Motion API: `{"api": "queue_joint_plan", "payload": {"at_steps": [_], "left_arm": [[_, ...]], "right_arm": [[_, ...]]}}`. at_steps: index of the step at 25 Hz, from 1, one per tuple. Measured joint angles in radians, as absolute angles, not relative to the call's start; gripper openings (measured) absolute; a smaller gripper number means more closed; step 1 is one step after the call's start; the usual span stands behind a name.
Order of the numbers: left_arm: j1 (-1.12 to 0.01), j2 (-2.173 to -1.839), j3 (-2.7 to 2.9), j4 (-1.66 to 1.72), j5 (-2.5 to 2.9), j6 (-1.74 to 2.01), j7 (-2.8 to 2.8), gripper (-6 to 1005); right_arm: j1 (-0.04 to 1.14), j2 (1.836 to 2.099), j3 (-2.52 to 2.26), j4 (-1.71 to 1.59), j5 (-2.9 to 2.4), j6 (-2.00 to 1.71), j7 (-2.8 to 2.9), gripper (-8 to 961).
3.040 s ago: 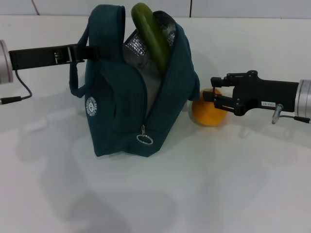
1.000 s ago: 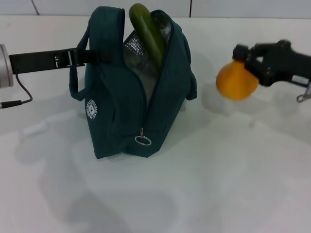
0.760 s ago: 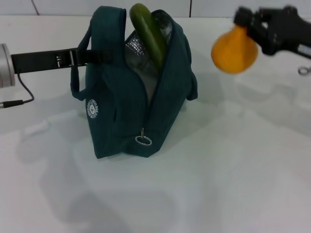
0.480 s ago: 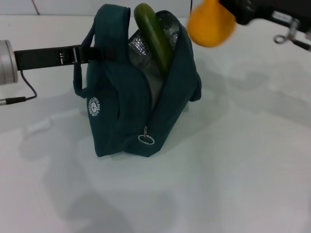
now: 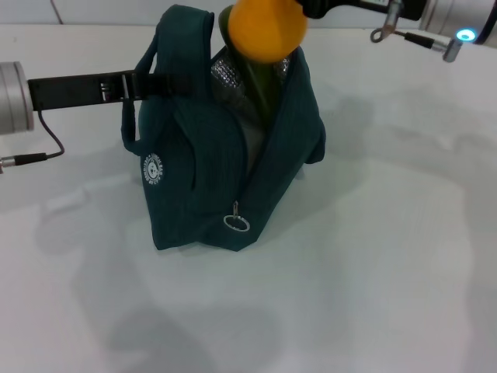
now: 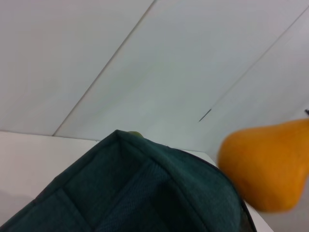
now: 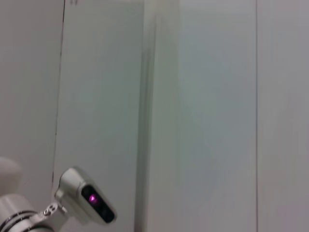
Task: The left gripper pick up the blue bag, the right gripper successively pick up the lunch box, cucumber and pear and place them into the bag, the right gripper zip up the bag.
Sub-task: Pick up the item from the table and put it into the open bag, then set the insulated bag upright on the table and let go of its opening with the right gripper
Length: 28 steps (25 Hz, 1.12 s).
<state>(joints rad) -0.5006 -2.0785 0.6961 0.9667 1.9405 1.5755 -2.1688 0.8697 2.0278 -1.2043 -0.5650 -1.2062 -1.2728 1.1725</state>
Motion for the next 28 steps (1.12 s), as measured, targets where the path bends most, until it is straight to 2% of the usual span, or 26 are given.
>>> {"api": "queue_joint_plan", "payload": {"at_steps": [12, 25, 27, 28], "left_arm": [[-0.510, -2.080, 0.696, 0.966, 1.940, 1.575, -2.167, 45], [-0.513, -2.080, 0.696, 0.966, 1.940, 1.575, -2.165, 45], [-0.513, -2.080, 0.696, 0.966, 1.940, 1.575, -2.164, 45], [-0.512, -2.080, 0.696, 0.966, 1.940, 1.575, -2.164, 45]], "right_arm": [[0.871, 2.028, -1.394, -0.553, -1.111, -1.115, 1.172, 80], [0.847, 2.026, -1.412, -0.550, -1.097, -1.111, 1.185, 94], [0.836, 2.024, -1.410, -0.562, -1.096, -1.113, 1.186, 315], [0.823, 2.023, -1.406, -0.572, -1.096, -1.113, 1.186, 326]]}}
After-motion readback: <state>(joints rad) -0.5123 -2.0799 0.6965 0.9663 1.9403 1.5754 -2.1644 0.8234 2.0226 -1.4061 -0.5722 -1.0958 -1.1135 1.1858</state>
